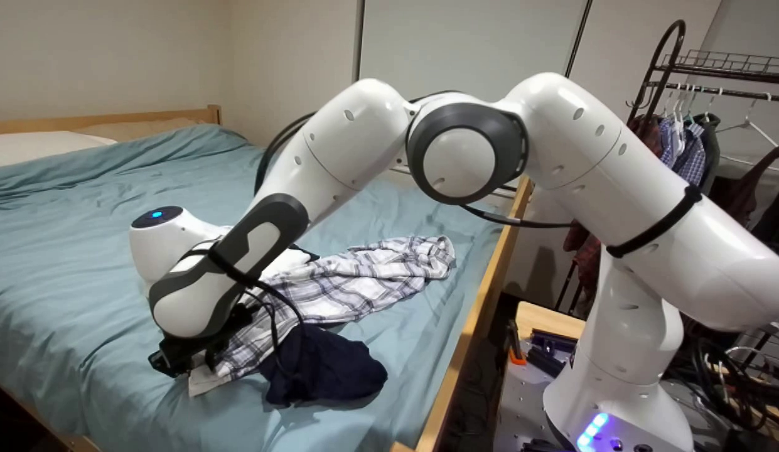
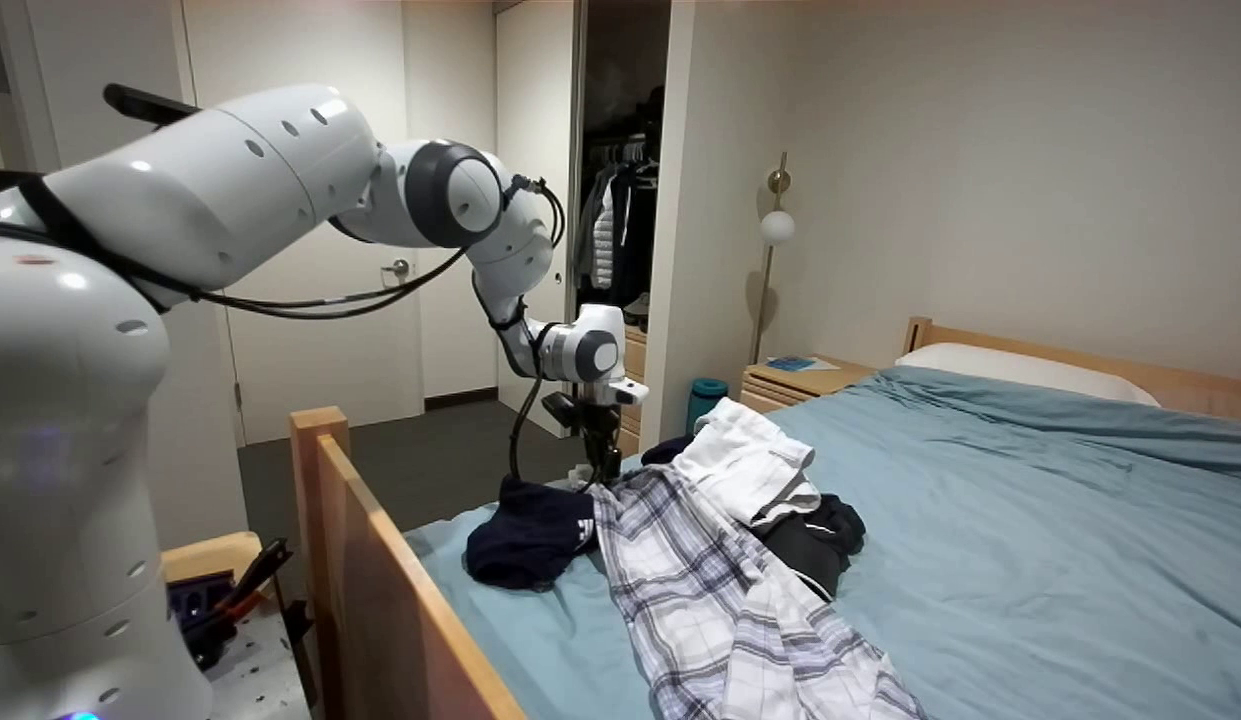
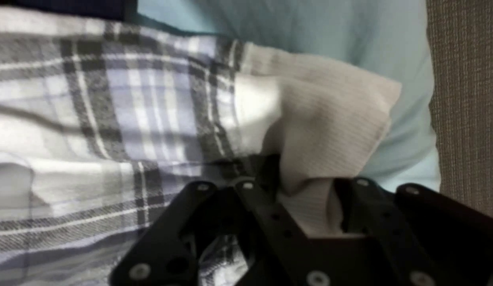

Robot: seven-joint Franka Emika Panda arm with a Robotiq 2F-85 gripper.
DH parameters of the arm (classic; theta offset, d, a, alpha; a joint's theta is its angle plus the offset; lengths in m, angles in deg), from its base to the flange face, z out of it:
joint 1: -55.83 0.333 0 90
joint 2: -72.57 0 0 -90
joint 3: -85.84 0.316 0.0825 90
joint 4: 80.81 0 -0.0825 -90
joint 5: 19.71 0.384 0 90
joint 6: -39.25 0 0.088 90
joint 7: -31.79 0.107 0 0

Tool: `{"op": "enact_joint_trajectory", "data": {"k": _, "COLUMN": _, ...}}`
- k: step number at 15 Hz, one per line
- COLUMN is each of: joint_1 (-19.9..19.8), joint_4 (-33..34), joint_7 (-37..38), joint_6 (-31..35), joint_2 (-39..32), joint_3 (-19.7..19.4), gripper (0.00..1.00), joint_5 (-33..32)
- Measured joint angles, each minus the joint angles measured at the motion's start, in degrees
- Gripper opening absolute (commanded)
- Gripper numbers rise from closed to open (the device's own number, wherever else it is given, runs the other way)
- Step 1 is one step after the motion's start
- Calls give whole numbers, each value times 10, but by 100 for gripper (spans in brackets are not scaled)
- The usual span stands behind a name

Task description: Fold the checked trousers

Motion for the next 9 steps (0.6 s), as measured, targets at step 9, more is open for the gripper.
{"op": "enact_joint_trajectory", "data": {"k": 9, "joint_1": 11, "joint_4": -65, "joint_7": 8, "joint_6": 37, "joint_2": 53, "joint_3": -14, "gripper": 6, "joint_5": -1}}
